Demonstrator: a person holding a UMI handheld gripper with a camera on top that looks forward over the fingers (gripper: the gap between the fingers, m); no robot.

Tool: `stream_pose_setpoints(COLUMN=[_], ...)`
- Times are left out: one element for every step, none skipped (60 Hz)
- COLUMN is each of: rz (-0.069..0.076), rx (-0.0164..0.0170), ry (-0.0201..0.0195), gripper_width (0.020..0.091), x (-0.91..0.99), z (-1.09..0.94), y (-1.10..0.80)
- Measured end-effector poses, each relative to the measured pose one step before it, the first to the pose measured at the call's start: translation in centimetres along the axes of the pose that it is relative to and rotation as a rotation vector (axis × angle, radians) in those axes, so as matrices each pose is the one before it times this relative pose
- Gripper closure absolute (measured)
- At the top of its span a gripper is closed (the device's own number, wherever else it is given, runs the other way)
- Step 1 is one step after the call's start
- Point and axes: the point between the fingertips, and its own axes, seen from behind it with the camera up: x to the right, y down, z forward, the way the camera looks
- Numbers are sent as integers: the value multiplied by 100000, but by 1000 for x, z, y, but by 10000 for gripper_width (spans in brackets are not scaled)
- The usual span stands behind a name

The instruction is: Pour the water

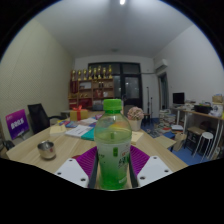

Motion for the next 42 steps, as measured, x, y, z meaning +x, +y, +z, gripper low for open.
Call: stream_pose_setpoints(rz=[818, 213, 104, -77, -200, -358, -424, -270, 131, 254, 333, 169, 51, -118, -434, -626, -1055, -1829, -2832, -3522, -4071, -4536, -5072, -5397, -5438, -5398, -5580, -5791, -5540, -6267, -7026, -6188, -7271, -7595, -7659, -7875, -8615, -7559, -7390, -7627, -7173, -6767], rx=[309, 81, 596, 120, 151, 214, -266, -644, -162, -649, -1066, -865, -1248, -1529, -1247, -1815, -1132, -623, -160, 259, 182, 321, -95, 291, 561, 780, 650, 411, 719, 317, 12, 917, 408, 595, 868, 906, 1133, 226, 1048, 668, 569, 981], ry=[1414, 1457, 952, 316, 68, -213, -215, -184, -160, -80, 107, -142, -100, -95, -299, -292, 128, 266, 465, 1246, 1040, 906, 19, 287, 91, 234, 330, 34, 845, 346, -121, 701, 55, 154, 208, 201, -1160, 1763, 1066, 1082, 1013, 587], gripper_width=[617, 620, 642, 642, 641, 642, 643, 643, 665, 671, 670, 691, 703, 696, 725, 728, 726, 725, 750, 753, 753, 754, 754, 754, 755, 755, 755, 755, 754, 754, 753, 755, 756, 754, 757, 756, 756, 757, 756, 756, 752, 751], x=[104, 208, 187, -4, -73, -45, -215, -361, -325, 7, 45, 23, 14, -4, -54, 186, 29, 72, -130, -227, 200, 150, 531, 28, -6, -18, -59, -20, -140, -107, 26, -297, -210, -252, -249, -252, 620, -716, -276, -159, -193, -242], z=[479, 148, 154, 74, 53, -304, 355, -23, 38, 40, 26, 43, 56, 58, 87, -6, 31, -23, 246, 39, 18, -6, -41, 116, 86, 147, 228, 285, 40, 219, 211, 207, 219, 269, 287, 274, 281, 146, 753, 218, 151, 159], y=[-92, 19, -36, 35, 32, -4, 10, 127, 276, -22, 48, -39, 25, 68, -15, -297, -176, -340, -305, -314, -668, -771, -990, -840, -872, -952, -939, -795, -491, -836, -1103, -494, -710, -697, -752, -781, -745, -942, -503, -709, -728, -787])
